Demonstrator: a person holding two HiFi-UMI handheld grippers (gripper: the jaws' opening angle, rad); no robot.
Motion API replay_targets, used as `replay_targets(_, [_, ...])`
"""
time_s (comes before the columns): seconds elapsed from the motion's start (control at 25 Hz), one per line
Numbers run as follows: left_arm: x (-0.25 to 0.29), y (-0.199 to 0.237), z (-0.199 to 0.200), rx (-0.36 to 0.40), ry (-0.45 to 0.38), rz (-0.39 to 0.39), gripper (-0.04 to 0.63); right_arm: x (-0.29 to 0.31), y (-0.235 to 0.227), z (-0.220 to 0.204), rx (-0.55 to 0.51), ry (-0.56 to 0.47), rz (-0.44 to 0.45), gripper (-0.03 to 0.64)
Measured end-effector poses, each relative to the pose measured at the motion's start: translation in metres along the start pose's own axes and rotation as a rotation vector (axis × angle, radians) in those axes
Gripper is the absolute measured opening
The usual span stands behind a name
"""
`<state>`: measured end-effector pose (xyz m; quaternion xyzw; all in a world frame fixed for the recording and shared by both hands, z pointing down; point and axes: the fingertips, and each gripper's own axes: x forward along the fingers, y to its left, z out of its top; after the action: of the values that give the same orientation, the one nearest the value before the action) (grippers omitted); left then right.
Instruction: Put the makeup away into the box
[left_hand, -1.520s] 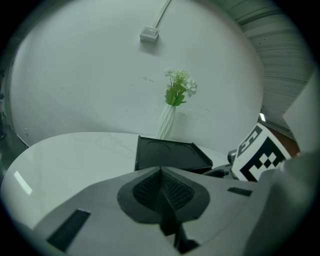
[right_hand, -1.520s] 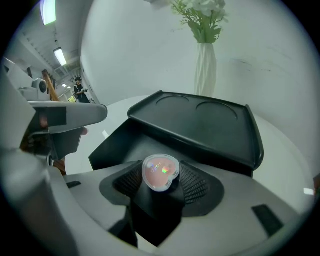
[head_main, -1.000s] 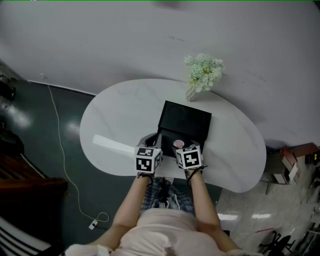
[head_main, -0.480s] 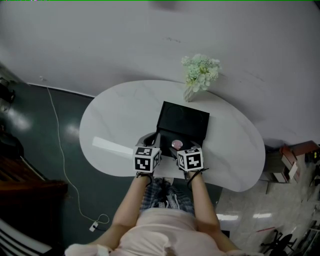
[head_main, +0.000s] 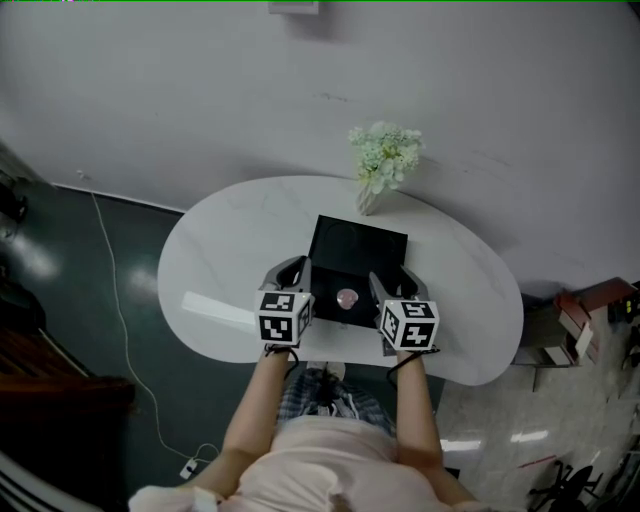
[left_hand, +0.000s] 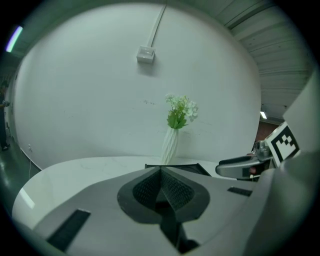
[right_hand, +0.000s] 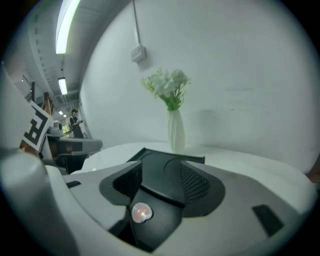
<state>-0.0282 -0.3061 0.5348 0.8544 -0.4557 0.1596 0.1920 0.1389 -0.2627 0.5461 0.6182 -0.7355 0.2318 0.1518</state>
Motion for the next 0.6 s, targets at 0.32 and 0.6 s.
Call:
replay_targets(0.32, [-0.02, -0.01, 0.068, 0.074, -0.159, 0.002, 0.026, -0.061, -0.049, 0.091, 0.01, -0.325, -0.114, 0.133])
replay_targets(0.6, [-0.036, -0.023, 0.115, 0.118, -0.281, -0.017, 0.026, -0.103, -0.073, 0.124, -0.01, -0.462, -0.227, 0.019])
